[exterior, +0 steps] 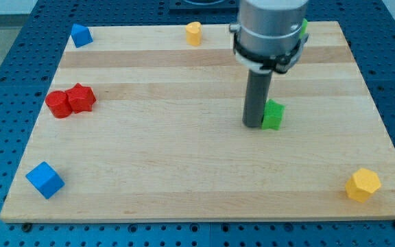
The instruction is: Slide green star towards top of the board
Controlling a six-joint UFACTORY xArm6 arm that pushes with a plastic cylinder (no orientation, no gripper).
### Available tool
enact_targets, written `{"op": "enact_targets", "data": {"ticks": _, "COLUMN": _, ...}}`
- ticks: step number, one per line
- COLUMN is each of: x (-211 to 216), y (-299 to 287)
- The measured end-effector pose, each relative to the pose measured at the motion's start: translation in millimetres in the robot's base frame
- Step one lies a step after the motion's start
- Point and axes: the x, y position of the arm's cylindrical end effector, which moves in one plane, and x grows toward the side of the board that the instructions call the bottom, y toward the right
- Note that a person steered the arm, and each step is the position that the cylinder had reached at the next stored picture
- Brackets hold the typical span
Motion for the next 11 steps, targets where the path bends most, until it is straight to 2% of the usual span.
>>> {"op": "enact_targets", "data": {"ticks": 1, "x": 3.2, "y": -10.5}}
{"op": "enact_targets", "data": {"ticks": 2, "x": 38.3, "y": -20.4}}
{"op": "enact_targets", "data": {"ticks": 4, "x": -1.7, "y": 73.2}}
{"op": "enact_targets", "data": {"ticks": 5, "x": -31.2, "y": 61.9}}
{"op": "enact_targets", "data": {"ticks": 6, "x": -5.6, "y": 10.6}}
{"op": "enact_targets", "data": {"ticks": 7, "x": -13.6, "y": -29.6}}
{"op": "enact_targets", "data": {"ticks": 8, "x": -51.9, "y": -30.3}}
{"op": "enact_targets", "data": {"ticks": 9, "x": -61.7, "y": -4.1}}
{"op": "enact_targets", "data": {"ticks": 10, "x": -23.5, "y": -34.6}}
{"op": "enact_targets", "data": {"ticks": 11, "x": 8.7, "y": -11.1}}
